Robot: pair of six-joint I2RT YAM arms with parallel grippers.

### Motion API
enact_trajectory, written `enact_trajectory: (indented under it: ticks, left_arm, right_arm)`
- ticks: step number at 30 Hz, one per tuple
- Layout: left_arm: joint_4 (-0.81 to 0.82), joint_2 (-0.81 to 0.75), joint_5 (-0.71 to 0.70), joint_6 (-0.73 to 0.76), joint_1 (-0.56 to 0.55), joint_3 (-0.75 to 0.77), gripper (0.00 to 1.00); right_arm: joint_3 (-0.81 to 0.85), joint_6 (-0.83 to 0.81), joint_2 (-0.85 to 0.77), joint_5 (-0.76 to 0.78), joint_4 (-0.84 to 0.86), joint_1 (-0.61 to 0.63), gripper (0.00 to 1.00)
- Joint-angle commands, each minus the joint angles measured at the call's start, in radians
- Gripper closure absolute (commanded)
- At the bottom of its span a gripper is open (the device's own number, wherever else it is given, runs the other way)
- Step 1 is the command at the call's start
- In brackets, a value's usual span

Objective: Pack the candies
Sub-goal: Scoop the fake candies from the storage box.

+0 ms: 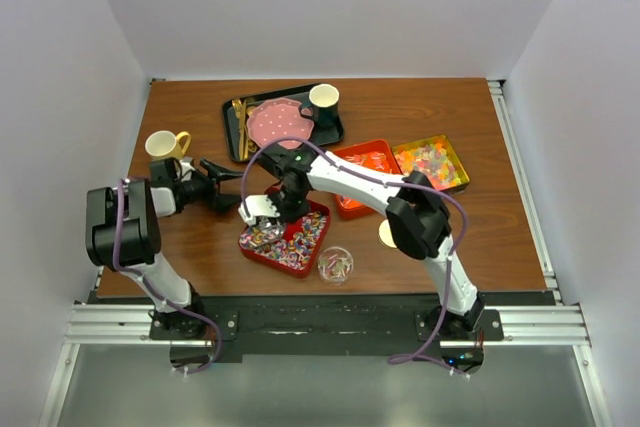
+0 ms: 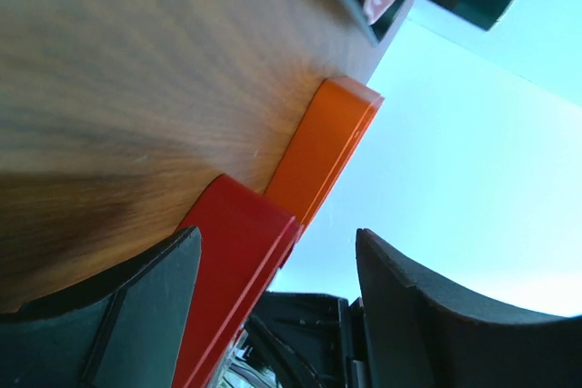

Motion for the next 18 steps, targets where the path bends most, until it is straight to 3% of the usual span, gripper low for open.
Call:
enact_trajectory:
  ticks: [1, 10, 14, 18]
  left_arm:
    - [-0.135, -0.039, 0.067, 0.149, 0.059, 0.083, 0.26]
    - [-0.371, -0.091, 0.065, 0.375, 0.106, 0.191, 0.25]
    - [-0.52, -0.129, 0.041, 0.577, 0.105, 0.275, 0.25]
    - [-0.718, -0.146, -0.031, 0.894, 0.1, 0.372, 0.25]
  right_arm:
    - [-0.093, 0.011, -0.139, -0.087, 0.097, -0.014, 1.0]
    - [-0.176, 0.009, -0.251, -0.061, 0.105, -0.038, 1.0]
    - [-0.165, 0.011, -0.308, -0.051, 0.07, -0.061, 1.0]
    - [-0.179, -0.008, -0.392, -0.026, 0.016, -0.1, 1.0]
